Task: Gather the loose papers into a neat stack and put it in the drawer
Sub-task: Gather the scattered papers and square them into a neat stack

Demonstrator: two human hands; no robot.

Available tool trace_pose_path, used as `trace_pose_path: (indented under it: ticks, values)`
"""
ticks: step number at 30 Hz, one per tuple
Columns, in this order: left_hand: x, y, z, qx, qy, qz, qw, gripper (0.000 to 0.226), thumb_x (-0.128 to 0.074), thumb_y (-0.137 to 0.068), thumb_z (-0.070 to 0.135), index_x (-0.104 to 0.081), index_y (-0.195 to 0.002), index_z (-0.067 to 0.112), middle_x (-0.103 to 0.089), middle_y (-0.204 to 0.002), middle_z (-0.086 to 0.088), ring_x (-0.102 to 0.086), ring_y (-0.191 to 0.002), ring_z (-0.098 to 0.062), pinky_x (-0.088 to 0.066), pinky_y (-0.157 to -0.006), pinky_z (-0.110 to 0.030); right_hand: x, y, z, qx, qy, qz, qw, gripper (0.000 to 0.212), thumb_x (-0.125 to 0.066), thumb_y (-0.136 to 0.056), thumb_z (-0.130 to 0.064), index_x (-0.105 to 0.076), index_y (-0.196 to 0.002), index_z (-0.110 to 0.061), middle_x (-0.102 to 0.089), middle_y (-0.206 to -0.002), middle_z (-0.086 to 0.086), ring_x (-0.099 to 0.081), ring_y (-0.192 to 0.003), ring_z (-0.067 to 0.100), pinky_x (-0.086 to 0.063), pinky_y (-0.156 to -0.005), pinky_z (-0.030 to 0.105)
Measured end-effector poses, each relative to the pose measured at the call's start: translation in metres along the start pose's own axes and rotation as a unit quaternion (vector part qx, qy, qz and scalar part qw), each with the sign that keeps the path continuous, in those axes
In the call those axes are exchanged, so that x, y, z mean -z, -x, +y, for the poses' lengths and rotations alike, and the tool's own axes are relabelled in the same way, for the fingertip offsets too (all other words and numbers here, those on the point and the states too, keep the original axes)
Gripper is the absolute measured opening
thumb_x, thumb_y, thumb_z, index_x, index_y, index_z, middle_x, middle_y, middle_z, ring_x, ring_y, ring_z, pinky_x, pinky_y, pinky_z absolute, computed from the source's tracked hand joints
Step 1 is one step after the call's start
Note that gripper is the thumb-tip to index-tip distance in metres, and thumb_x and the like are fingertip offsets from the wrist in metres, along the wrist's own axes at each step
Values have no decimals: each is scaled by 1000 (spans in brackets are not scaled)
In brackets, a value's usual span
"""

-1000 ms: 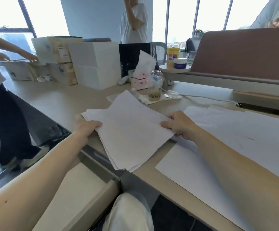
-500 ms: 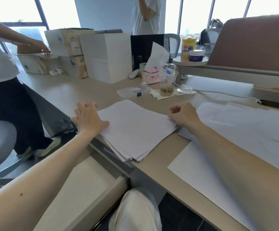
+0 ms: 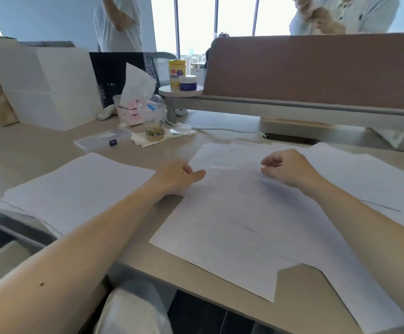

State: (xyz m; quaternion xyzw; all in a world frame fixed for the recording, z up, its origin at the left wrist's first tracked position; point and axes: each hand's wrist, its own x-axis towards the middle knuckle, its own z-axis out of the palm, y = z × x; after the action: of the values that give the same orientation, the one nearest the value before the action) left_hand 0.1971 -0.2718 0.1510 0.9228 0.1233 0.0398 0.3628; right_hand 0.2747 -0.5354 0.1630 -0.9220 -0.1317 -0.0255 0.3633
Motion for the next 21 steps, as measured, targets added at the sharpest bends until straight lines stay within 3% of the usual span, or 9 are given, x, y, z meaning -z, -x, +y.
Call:
trace_pose_path:
  ticks: [2,5,7,10,13,15,17,19,21]
  values:
    - [-16,-6,20,-4,-11,-26,1000,39,-65,-85,52,-61,-90,14,-55,-85,-3,-56,-80,-20,-48,-77,-31,28,15,27,-31,29,15,999,24,-74,-82,-23,-74,-105,-16,-69,-108,3,-63,-103,21,-44,-85,26]
    - [-28,-18,39,-5,-66,-54,996,55,-71,-80,53,-62,-115,12,-52,-112,-1,-54,-113,-23,-42,-96,-29,65,39,60,-92,106,4,990,36,-73,-84,-32,-70,-115,-13,-66,-118,7,-57,-100,20,-41,-83,27]
    - [-31,-24,47,3,-87,-83,993,68,-76,-76,51,-54,-127,14,-48,-124,0,-48,-121,-22,-38,-93,-27,79,51,74,-127,150,-14,980,47,-73,-81,-41,-67,-119,-15,-63,-123,7,-55,-102,22,-39,-82,27]
    - [-44,-28,56,-19,-91,-57,994,67,-83,-72,39,-53,-128,17,-49,-133,-3,-49,-115,-22,-40,-88,-27,92,62,92,-163,166,-23,972,58,-75,-75,-50,-64,-122,-18,-58,-129,4,-54,-117,24,-39,-86,28]
    - [-56,-31,63,-46,-121,-26,991,67,-82,-71,30,-51,-129,18,-50,-130,-1,-49,-108,-21,-41,-84,-27,98,65,103,-195,222,-27,955,92,-70,-51,-75,-59,-127,-24,-55,-134,4,-51,-122,28,-45,-98,38]
    - [-61,-37,69,-40,-168,0,985,69,-81,-68,34,-49,-128,23,-49,-131,-2,-48,-117,-25,-41,-96,-36,100,63,113,-218,240,-36,945,115,-58,-32,-87,-54,-129,-26,-54,-133,3,-50,-122,30,-45,-100,46]
    - [-66,-41,76,-48,-226,31,973,71,-80,-66,39,-48,-128,27,-42,-135,-5,-40,-126,-28,-33,-104,-44,100,61,119,-227,240,-36,943,126,-54,-21,-92,-52,-130,-28,-53,-133,3,-48,-122,31,-44,-98,46]
    - [-75,-48,86,-85,-217,26,972,69,-79,-69,46,-49,-129,28,-39,-139,-4,-38,-130,-27,-29,-105,-45,99,59,120,-228,226,-30,947,126,-61,-24,-90,-50,-132,-27,-52,-134,3,-46,-123,31,-42,-95,42]
    - [-84,-52,99,-96,-128,-21,987,68,-75,-71,58,-53,-127,28,-48,-138,0,-46,-127,-22,-36,-104,-40,101,57,120,-230,216,-24,949,115,-72,-38,-83,-49,-135,-24,-51,-135,4,-47,-124,29,-40,-90,39]
